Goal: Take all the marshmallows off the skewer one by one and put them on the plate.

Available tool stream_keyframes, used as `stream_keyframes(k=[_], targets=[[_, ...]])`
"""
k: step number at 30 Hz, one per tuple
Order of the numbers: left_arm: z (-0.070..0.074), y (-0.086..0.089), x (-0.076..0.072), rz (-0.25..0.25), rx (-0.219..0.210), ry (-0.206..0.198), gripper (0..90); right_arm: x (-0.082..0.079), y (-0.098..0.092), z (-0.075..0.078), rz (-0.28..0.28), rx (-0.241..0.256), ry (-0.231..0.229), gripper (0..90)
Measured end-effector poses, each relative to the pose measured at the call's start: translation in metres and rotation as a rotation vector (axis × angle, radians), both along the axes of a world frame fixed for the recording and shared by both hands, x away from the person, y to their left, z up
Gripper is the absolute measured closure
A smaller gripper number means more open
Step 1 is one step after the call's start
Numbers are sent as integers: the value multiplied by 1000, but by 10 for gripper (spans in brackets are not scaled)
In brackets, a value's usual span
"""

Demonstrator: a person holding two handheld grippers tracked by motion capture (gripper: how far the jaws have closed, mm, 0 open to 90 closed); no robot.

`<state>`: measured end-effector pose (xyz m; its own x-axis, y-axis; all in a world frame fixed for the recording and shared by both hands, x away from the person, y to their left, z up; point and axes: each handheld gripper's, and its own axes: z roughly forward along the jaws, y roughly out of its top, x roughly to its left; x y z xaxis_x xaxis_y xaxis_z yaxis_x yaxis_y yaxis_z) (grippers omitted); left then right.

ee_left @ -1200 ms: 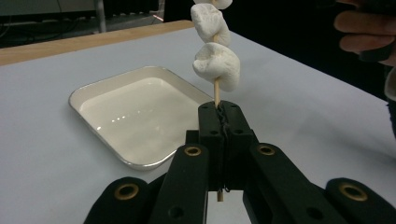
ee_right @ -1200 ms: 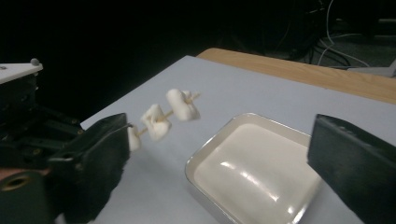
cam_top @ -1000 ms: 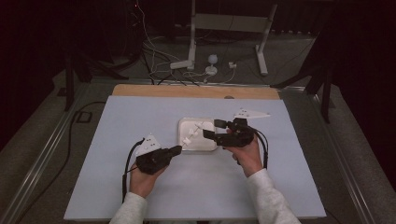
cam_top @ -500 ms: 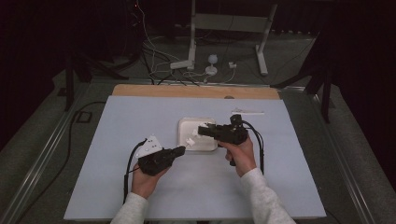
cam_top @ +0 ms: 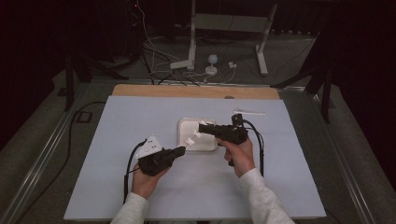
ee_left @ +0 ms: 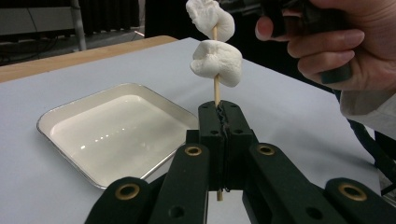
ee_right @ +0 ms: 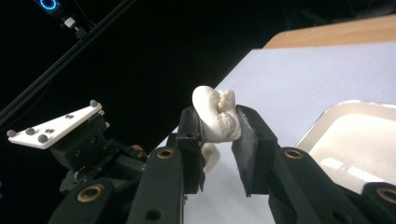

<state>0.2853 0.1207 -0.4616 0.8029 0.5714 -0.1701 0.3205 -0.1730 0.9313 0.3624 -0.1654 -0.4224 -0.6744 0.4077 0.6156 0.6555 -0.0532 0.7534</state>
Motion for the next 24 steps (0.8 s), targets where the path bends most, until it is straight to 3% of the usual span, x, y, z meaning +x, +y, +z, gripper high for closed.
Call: stream_keyframes(k=[12, 21, 24], targets=[[-1, 0, 0, -12, 15, -13, 900, -2, -3, 7, -55, -24, -73, 749], [-2, -1, -1, -7, 54, -21, 900, -3, -2, 9, -92, -32, -106, 768], [-3, -1, -1, -4, 72, -24, 900, -4, -2, 10, -117, -57, -130, 780]])
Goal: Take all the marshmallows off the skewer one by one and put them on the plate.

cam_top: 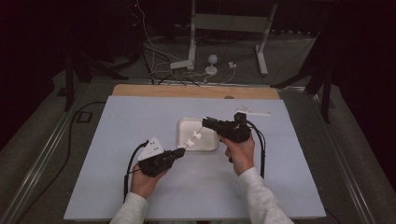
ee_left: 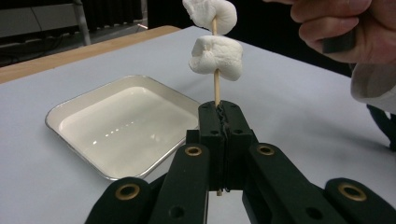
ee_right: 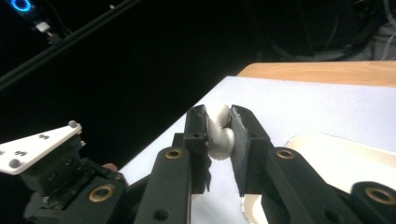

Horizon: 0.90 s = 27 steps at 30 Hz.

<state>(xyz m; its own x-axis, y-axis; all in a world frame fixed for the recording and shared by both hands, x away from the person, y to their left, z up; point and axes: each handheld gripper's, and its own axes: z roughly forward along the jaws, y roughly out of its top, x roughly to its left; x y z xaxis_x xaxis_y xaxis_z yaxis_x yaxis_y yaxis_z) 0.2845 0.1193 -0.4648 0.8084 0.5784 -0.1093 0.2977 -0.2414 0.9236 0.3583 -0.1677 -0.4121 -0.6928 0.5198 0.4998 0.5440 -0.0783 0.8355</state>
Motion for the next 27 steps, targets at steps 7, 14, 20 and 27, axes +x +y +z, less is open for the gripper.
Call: stream_keyframes(k=[7, 14, 20, 27], targets=[[0, -1, 0, 3, 21, 2, 900, -1, 0, 1, -30, -31, -32, 795], [-1, 1, 0, 3, 51, 6, 900, 0, -6, 4, -89, -11, -52, 809], [-6, 3, 2, 18, 61, 22, 900, 4, -26, 13, -118, 16, -63, 808], [-6, 3, 2, 27, 44, 23, 900, 7, -30, 9, -124, -31, -54, 799]])
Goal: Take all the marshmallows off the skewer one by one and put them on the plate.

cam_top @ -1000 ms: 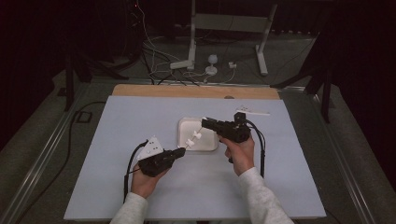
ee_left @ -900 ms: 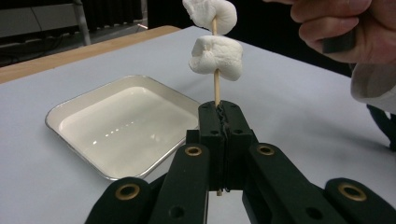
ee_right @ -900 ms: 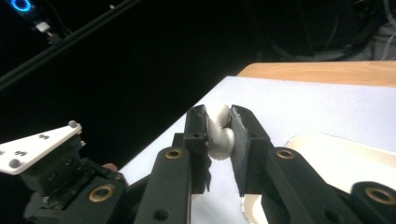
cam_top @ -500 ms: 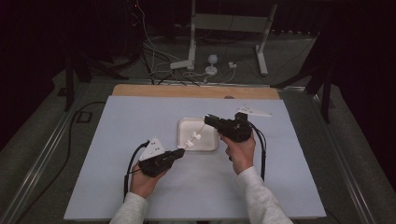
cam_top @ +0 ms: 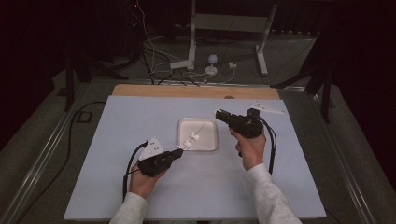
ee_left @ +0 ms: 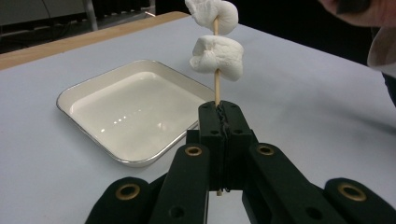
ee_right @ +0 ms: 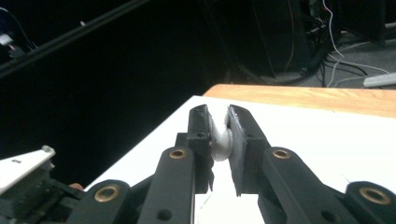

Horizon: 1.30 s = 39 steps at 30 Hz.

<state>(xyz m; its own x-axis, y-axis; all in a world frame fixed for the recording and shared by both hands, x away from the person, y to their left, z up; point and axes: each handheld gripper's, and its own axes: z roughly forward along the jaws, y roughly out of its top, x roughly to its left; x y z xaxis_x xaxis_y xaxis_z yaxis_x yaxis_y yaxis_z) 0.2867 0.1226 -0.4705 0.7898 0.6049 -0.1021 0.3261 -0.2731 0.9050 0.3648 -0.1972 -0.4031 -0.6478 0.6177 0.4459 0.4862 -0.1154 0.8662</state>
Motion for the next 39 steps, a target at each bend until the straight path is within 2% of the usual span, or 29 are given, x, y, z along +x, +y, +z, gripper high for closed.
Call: stream_keyframes(k=[1, 5, 9, 12, 16, 17, 19, 20, 27, 30, 31, 32, 37, 39], targets=[[0, 0, 0, 1, -5, 1, 900, 0, 0, 0, 0, 0, 0, 799], [1, 3, 1, 12, -18, 2, 900, 5, 8, -7, 2, -70, 11, 791], [1, 5, 1, 24, -33, 3, 900, 9, 14, -14, -1, -106, 26, 785], [0, 6, 2, 29, -39, 6, 900, 15, 22, -25, -1, -165, 55, 781], [0, 7, 2, 35, -42, 9, 900, 20, 27, -37, 8, -172, 101, 776], [0, 7, 2, 37, -43, 10, 900, 23, 30, -45, 3, -183, 130, 775], [0, 8, 2, 41, -48, 12, 900, 25, 31, -49, 1, -196, 141, 775], [0, 8, 3, 42, -48, 12, 900, 29, 34, -56, -7, -219, 164, 775], [-1, 8, 3, 46, -46, 15, 900, 36, 43, -71, -9, -268, 208, 770], [-1, 8, 3, 46, -46, 15, 900, 37, 48, -77, -7, -292, 229, 732], [-1, 8, 3, 47, -46, 15, 900, 38, 51, -79, 4, -307, 238, 628], [-1, 8, 3, 47, -46, 16, 900, 38, 51, -79, 4, -307, 238, 628], [-1, 9, 3, 54, -46, 17, 900, 39, 52, -83, -16, -326, 256, 436], [-1, 9, 4, 58, -46, 17, 900, 37, 50, -80, -25, -303, 260, 356]])
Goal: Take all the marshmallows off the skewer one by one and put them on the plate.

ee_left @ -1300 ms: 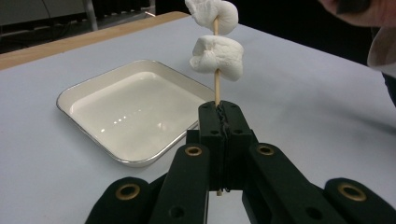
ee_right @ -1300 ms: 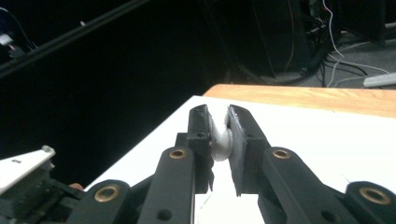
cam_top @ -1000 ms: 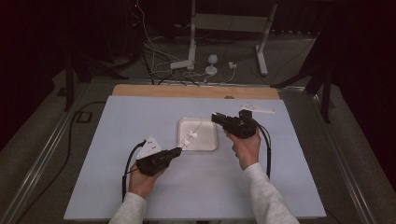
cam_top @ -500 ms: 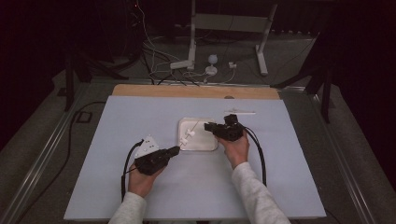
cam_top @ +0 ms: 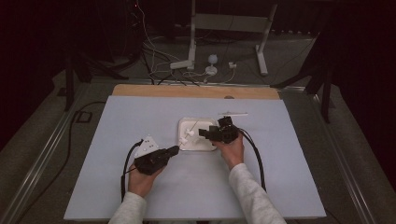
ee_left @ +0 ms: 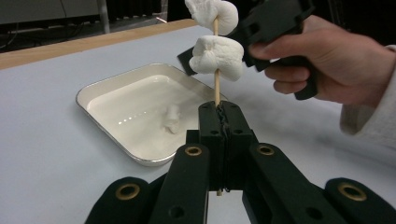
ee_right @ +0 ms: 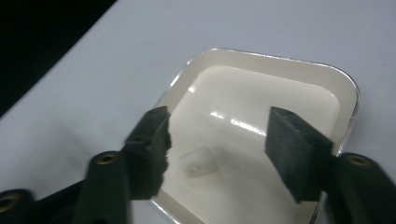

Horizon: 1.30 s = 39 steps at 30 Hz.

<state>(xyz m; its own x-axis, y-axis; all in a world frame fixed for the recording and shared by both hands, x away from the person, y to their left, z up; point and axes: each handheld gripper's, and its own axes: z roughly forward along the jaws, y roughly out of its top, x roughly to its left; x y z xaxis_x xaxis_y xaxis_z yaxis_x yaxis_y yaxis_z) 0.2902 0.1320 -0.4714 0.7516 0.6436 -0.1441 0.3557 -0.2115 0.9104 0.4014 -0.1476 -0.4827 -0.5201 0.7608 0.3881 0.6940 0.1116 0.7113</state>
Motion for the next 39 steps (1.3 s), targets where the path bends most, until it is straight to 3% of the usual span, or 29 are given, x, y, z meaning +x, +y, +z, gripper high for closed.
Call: stream_keyframes(k=[6, 9, 12, 14, 17, 22, 30, 39], targets=[[-1, 1, 1, 14, 0, 6, 900, -11, -2, 14, 46, 56, -25, 330], [-2, 1, 1, 20, -1, 10, 900, -24, -3, 26, 102, 122, -52, 344], [-3, 1, 2, 24, 1, 13, 900, -29, -4, 31, 123, 152, -61, 355], [-3, 1, 2, 26, 2, 13, 900, -35, -4, 37, 156, 205, -67, 367], [-3, 0, 2, 28, 1, 16, 900, -39, -4, 40, 176, 235, -73, 374], [-4, -1, 2, 21, -10, 17, 900, -42, 2, 40, 216, 255, -61, 402], [-3, -3, 1, 8, -29, 9, 900, -40, 12, 36, 239, 302, -33, 528], [-2, -3, 0, -2, -46, 1, 900, -37, 19, 33, 251, 392, 22, 651]])
